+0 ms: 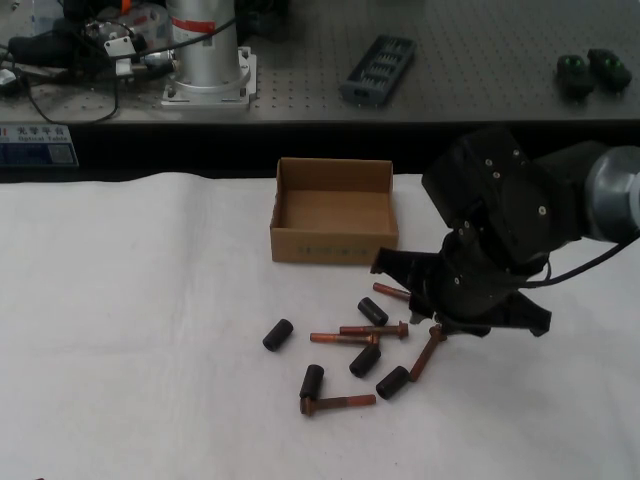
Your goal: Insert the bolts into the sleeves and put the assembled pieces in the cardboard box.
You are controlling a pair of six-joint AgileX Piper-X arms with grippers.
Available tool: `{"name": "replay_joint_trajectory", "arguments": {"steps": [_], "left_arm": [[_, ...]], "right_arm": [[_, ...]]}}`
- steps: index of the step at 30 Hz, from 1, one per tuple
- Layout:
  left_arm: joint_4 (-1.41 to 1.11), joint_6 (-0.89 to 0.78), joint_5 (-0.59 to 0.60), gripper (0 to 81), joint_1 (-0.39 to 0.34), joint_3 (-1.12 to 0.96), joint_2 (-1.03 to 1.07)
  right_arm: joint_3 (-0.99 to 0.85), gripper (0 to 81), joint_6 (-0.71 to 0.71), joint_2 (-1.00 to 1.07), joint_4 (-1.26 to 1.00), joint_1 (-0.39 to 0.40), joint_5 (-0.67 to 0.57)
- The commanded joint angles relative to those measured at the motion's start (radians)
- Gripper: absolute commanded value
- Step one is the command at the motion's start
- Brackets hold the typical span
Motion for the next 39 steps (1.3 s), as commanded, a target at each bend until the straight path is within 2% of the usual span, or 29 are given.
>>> {"name": "replay_joint_trajectory", "arguments": {"steps": [1,13,29,32,36,39], "left_arm": [[-0.006,0.005,-0.003,0.6,0.003,-0.011,0.0],[-0.006,0.005,-0.003,0.6,0.003,-0.011,0.0],[-0.006,0.005,-0.003,0.6,0.003,-0.011,0.0],[-0.006,0.005,-0.01,0.6,0.003,-0.011,0.0],[-0.006,0.005,-0.034,0.6,0.003,-0.011,0.0],[-0.006,0.005,-0.034,0.6,0.003,-0.011,0.0]], "right_arm": [[-0.012,26.8,0.021,0.021,0.018,0.002,-0.006],[-0.012,26.8,0.06,0.076,-0.062,0.002,-0.019],[-0.012,26.7,0.059,0.122,-0.005,0.002,-0.014],[-0.012,20.6,0.059,0.122,-0.002,0.002,-0.012],[-0.012,3.3,0.05,0.122,0.0,0.002,-0.012],[-0.012,2.9,0.047,0.122,0.0,0.002,-0.019]]}}
